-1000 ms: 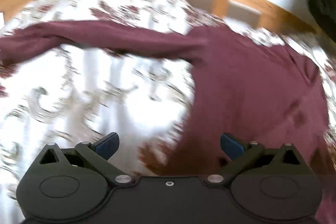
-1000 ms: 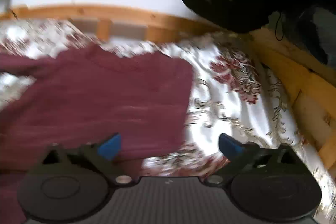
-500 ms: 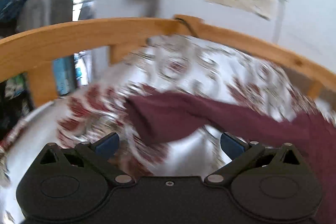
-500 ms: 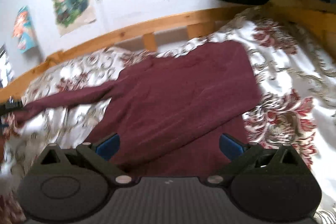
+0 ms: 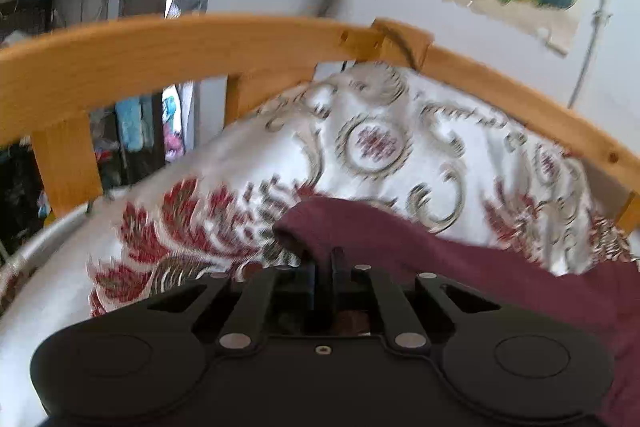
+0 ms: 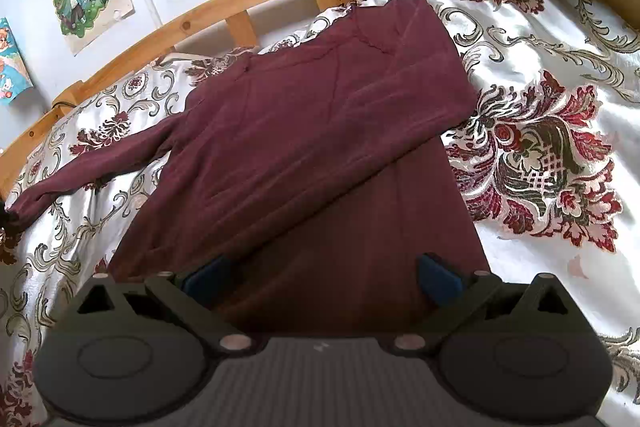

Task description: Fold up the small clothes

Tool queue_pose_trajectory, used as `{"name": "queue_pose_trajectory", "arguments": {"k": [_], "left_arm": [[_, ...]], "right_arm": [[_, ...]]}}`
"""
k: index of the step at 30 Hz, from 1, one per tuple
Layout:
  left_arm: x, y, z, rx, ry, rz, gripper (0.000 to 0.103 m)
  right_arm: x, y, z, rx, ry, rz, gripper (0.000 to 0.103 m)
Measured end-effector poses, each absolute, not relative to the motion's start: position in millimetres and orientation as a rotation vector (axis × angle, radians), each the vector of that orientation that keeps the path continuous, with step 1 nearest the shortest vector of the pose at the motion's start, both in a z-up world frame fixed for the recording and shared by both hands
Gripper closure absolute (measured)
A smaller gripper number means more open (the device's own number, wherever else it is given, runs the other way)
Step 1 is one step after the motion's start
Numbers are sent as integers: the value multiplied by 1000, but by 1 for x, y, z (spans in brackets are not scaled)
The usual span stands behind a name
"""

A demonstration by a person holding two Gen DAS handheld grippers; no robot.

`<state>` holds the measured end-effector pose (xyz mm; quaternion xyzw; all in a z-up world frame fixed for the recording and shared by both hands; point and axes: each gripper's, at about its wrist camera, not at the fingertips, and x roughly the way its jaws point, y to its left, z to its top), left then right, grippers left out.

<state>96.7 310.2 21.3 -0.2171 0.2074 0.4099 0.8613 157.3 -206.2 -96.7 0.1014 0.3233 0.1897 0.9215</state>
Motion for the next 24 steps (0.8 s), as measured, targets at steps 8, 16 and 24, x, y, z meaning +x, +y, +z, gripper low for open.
{"name": "queue_pose_trajectory", "arguments": {"k": [8,16,24], "left_arm": [[86,255,89,-327,313,621,97],[105,172,138,-175,306,313,97],[134,86,139,-141,364,-20,97]], "right_arm": [[157,-214,-90,239,654,379,0],[154,-217,-81,250,629,382,0],[160,-236,-75,272,574,303,0]]}}
